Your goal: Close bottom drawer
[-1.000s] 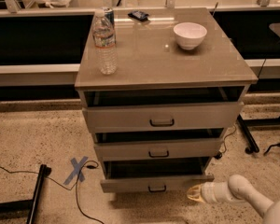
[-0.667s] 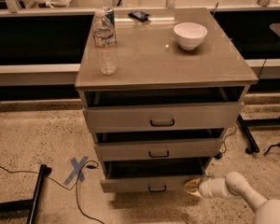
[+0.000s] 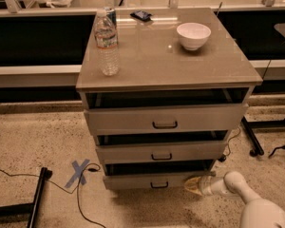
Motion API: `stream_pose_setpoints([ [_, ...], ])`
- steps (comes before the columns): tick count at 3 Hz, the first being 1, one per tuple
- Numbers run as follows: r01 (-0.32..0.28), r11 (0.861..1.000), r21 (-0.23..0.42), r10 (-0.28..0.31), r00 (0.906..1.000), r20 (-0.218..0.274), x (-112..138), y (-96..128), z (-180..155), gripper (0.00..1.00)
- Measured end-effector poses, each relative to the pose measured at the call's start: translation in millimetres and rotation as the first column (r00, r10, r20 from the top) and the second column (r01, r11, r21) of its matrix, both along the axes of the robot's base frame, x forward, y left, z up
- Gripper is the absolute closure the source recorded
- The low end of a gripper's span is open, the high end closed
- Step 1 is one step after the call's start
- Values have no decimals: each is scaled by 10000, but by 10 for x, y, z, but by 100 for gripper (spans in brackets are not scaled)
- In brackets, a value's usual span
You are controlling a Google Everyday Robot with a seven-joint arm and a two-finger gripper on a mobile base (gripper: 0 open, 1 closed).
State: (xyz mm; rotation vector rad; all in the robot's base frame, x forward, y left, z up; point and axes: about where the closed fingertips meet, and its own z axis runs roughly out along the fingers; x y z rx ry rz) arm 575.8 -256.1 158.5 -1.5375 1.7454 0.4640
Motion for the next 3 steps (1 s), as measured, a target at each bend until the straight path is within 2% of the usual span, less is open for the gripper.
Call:
stream_pose_setpoints([
  [2,395,9991,161,-400,9987,324,395,65,11,100],
  [3,396,9990,222,-405,9982,447,505,85,6,100],
])
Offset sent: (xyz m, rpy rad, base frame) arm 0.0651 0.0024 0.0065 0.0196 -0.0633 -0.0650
